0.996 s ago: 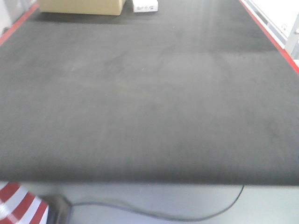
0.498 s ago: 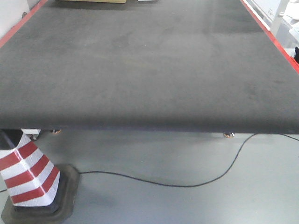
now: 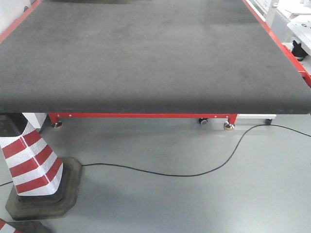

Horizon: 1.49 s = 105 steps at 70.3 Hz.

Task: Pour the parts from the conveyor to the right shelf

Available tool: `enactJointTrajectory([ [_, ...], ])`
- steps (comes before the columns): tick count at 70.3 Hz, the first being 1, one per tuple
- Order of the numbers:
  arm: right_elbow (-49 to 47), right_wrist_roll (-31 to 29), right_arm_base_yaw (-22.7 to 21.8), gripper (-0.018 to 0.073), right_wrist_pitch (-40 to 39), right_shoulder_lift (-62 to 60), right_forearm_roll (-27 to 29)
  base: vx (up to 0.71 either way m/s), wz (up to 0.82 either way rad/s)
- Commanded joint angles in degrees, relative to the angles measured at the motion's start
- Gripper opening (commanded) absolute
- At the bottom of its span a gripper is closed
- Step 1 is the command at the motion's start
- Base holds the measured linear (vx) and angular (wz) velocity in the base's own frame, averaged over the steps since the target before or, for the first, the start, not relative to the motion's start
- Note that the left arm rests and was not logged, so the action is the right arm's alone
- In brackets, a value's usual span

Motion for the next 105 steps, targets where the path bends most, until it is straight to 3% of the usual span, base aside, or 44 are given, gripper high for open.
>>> enactJointTrajectory([
  [1,-1.6,-0.7,-0.2,-0.0009,-4.9,0.9,-0.6,-0.17,-0.06],
  [32,-1.6,-0.7,-0.2,-0.0009,-4.9,0.9,-0.6,-0.15,-0.26],
  [105,-1.6,-0.7,-0.2,-0.0009,-4.9,0.9,-0.6,-0.16,-0.75],
])
